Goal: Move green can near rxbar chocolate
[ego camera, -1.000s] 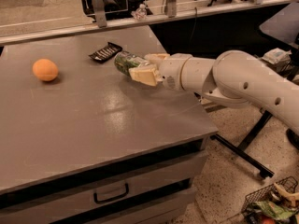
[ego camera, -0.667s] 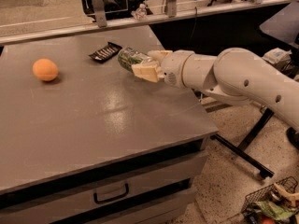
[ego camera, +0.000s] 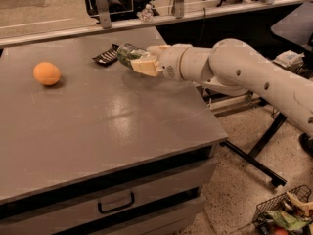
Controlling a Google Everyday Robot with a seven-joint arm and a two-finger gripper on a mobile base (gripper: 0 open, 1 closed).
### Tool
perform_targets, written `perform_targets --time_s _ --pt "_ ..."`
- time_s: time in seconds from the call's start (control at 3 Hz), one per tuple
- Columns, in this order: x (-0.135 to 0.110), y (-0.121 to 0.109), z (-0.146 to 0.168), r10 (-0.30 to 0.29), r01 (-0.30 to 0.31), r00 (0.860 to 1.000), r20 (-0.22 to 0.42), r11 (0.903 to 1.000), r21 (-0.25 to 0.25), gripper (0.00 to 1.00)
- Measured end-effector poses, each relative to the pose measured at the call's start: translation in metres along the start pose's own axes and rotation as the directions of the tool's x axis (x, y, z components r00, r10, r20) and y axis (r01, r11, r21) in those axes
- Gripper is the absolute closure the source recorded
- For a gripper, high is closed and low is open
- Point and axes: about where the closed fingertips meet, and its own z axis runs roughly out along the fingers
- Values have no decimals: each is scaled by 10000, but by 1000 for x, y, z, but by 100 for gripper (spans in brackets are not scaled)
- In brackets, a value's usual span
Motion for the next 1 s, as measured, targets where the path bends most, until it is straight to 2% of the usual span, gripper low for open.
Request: perform_targets --time_s 0.33,0.67,1.0 --pt "3 -1 18 161 -160 9999 65 9998 -122 100" --pt "11 1 42 518 -509 9984 225 9979 -396 75" --pt "15 0 52 703 -687 9971 295 9964 -499 53"
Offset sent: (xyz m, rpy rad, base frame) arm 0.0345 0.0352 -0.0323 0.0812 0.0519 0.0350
